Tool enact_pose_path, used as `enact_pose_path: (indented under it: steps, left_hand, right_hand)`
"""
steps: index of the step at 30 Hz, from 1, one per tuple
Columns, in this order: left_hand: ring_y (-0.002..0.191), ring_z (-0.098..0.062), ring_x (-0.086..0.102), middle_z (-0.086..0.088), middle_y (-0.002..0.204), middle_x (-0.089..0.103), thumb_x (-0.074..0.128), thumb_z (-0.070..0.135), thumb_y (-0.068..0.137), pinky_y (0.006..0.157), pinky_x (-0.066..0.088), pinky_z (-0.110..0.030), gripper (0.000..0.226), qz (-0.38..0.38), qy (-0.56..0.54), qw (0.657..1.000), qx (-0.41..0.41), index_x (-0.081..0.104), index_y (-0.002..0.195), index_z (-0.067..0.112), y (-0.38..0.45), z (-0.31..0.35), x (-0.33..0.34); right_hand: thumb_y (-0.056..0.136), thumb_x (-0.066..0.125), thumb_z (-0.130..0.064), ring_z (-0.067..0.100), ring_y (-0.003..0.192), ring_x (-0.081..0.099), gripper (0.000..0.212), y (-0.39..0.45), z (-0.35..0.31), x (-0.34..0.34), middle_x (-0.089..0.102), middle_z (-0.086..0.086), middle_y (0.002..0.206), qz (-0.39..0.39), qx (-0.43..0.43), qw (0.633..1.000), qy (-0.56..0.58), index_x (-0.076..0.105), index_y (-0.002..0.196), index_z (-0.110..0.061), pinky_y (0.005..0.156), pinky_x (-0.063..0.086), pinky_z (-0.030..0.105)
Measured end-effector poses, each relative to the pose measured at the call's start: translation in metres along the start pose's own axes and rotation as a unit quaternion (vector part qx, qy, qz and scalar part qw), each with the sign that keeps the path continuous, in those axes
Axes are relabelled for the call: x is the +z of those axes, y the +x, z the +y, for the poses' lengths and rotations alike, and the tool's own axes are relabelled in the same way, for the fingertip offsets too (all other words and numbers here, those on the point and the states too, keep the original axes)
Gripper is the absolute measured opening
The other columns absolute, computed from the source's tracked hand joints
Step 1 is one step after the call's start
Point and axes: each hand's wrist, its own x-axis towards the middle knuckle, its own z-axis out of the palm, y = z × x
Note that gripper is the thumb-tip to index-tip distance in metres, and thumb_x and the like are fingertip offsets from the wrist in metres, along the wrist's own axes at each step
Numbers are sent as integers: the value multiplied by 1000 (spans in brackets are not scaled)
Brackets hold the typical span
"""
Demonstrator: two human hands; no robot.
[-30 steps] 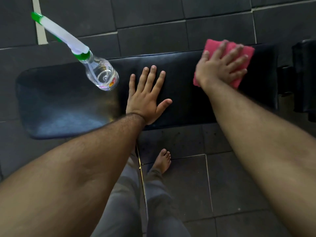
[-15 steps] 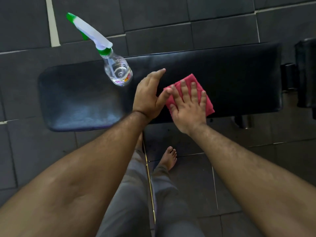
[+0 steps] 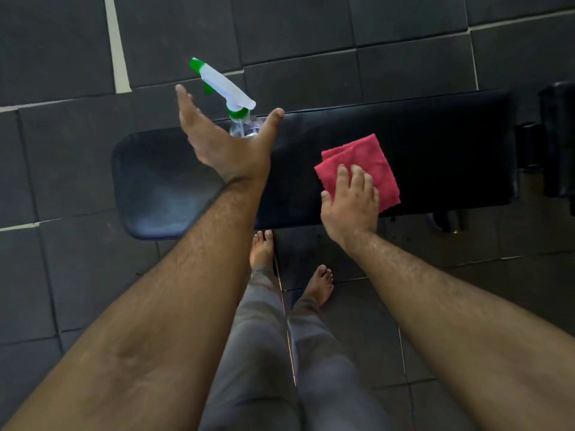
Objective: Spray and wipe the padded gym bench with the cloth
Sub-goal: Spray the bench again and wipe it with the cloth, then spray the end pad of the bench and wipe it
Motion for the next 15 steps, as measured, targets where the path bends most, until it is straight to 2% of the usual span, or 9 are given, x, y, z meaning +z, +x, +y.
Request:
enact_pose_path:
  steps: [2, 4, 6, 8, 10, 11, 13, 15]
  left_hand:
    - [145, -19, 52, -23, 165, 42, 101, 20, 72, 123, 46, -44, 121, -38, -45, 998, 20, 29, 165, -9, 11, 4, 4]
    - [133, -6, 59, -21, 159, 50, 83, 0, 79, 113, 50, -24, 94, -52, -68, 996, 8, 38, 161, -9, 20, 11, 10]
    - [134, -14, 61, -20, 151, 60, 65, -8, 80, 110, 46, -16, 77, -69, -42, 997, 13, 48, 155, -9, 28, 18, 13]
    - [130, -18, 64, -17, 142, 68, 57, -9, 78, 112, 48, -22, 71, -138, -16, 988, 61, 58, 149, -7, 33, 23, 18]
    - [118, -18, 69, -10, 127, 73, 56, -6, 79, 108, 55, -33, 59, -258, -11, 956, 140, 67, 137, -5, 33, 33, 26]
    - [105, -19, 70, -6, 116, 73, 59, -3, 84, 100, 59, -40, 45, -325, -10, 930, 170, 71, 127, -2, 30, 41, 34]
    - [83, -23, 67, -1, 94, 68, 66, 12, 97, 79, 61, -53, 15, -444, -5, 879, 174, 72, 109, 4, 19, 62, 57]
    - [73, -24, 64, 1, 83, 63, 68, 30, 103, 70, 59, -53, 21, -520, 20, 838, 163, 69, 97, 10, 0, 88, 86]
  right_hand:
    - [106, 51, -48, 36, 159, 25, 73, 0, 1, 1, 29, 15, 171, -9, -7, 1000, -3, 27, 166, -14, 129, 25, 57]
    - [106, 52, -49, 35, 161, 23, 75, 0, 6, 1, 27, 14, 172, -11, -13, 1000, 8, 25, 167, -15, 130, 23, 56]
    - [106, 54, -47, 35, 162, 22, 77, -3, 12, -2, 26, 14, 174, -14, -26, 999, 23, 21, 169, -16, 131, 22, 56]
    - [107, 54, -44, 34, 163, 21, 77, -5, 20, -4, 24, 12, 176, -21, -38, 998, 45, 19, 170, -16, 131, 20, 55]
    - [108, 55, -40, 32, 163, 22, 74, -3, 29, -7, 27, 9, 175, -26, -50, 995, 80, 22, 169, -16, 132, 20, 53]
    - [107, 56, -36, 31, 161, 26, 70, -1, 34, -10, 31, 9, 174, -22, -57, 993, 103, 27, 168, -15, 132, 23, 53]
    - [105, 61, -27, 32, 154, 41, 61, 2, 47, -18, 46, 12, 165, 10, -75, 985, 158, 43, 161, -10, 128, 31, 52]
    - [101, 65, -18, 35, 140, 56, 51, 7, 66, -23, 60, 15, 151, 73, -95, 972, 204, 57, 150, -5, 122, 41, 50]
